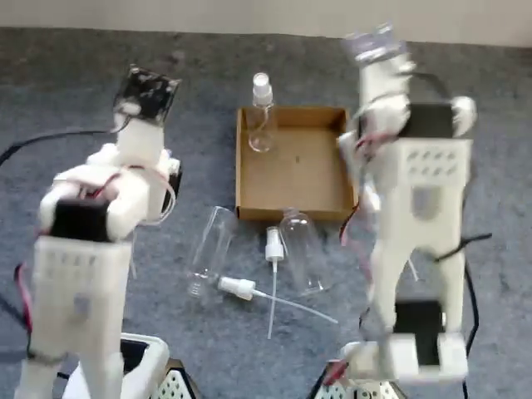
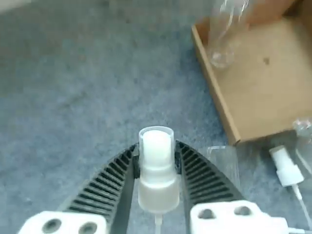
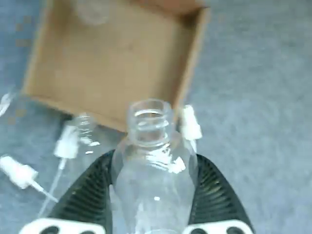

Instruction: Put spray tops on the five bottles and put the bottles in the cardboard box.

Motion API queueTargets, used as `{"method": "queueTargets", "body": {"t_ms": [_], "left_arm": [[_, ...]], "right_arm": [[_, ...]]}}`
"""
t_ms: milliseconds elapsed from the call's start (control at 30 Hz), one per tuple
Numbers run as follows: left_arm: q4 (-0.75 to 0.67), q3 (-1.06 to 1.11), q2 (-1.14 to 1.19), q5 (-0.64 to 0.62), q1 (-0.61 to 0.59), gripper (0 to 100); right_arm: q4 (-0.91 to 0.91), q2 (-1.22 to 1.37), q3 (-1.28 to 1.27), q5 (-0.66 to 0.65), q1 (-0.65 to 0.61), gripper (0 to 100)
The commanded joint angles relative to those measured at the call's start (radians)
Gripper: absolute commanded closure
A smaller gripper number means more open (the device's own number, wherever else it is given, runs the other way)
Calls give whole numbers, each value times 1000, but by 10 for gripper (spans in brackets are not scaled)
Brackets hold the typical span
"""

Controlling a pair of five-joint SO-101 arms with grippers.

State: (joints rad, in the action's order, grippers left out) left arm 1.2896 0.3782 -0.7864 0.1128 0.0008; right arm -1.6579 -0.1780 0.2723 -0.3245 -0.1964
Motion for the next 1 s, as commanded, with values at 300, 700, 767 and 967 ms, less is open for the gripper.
{"method": "queueTargets", "body": {"t_ms": [300,700,767,967], "left_arm": [[-186,-38,-452,-267,15,996],[-373,-18,-522,-470,22,996],[-377,30,-526,-485,22,996],[-379,131,-527,-485,22,996]], "right_arm": [[624,-390,-796,97,-503,995],[823,-576,-975,163,-685,995],[829,-604,-1004,163,-690,995],[828,-657,-1021,163,-685,995]]}}
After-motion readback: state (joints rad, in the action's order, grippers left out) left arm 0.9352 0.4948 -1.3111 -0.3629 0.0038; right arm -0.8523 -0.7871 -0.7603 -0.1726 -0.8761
